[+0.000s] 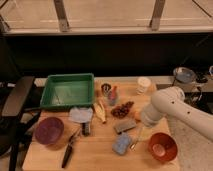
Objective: Place fork in red bowl
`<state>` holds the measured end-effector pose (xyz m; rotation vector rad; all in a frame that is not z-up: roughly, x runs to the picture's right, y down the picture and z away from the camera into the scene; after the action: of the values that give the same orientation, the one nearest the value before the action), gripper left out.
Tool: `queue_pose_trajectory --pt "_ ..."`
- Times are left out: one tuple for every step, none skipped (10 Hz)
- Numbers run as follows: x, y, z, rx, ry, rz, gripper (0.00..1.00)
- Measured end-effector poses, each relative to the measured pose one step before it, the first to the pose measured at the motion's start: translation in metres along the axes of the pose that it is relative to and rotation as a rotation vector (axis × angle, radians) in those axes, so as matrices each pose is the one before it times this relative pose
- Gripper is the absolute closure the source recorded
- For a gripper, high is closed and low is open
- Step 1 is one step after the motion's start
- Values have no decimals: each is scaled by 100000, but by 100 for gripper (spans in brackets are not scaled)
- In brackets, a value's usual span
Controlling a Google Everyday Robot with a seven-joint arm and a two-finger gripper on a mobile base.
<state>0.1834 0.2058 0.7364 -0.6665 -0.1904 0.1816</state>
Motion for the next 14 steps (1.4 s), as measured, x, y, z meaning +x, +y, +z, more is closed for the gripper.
queue_pose_trajectory --pt "741 35 449 416 1852 2192 25" --pt "1217 -152 1019 -80 2535 3286 25" --pt "695 -289 1040 -304 1806 1888 25" --pt "454 -228 604 -12 1508 357 25" --pt "266 -308 408 -59 664 -1278 25" --pt "114 -253 402 -279 393 -3803 25" --pt "120 -134 394 -194 548 -4777 25" --pt "71 -69 549 -508 322 -5592 25" --pt "18 -1 549 -507 59 -4030 25" --pt "92 -26 618 -576 196 -2774 25" --pt "104 20 634 -728 4 -1072 25" --pt "160 45 1050 -1716 -523 -246 25" --pt "178 62 579 -1308 -289 269 25" --pt "146 74 520 -1170 -330 248 26"
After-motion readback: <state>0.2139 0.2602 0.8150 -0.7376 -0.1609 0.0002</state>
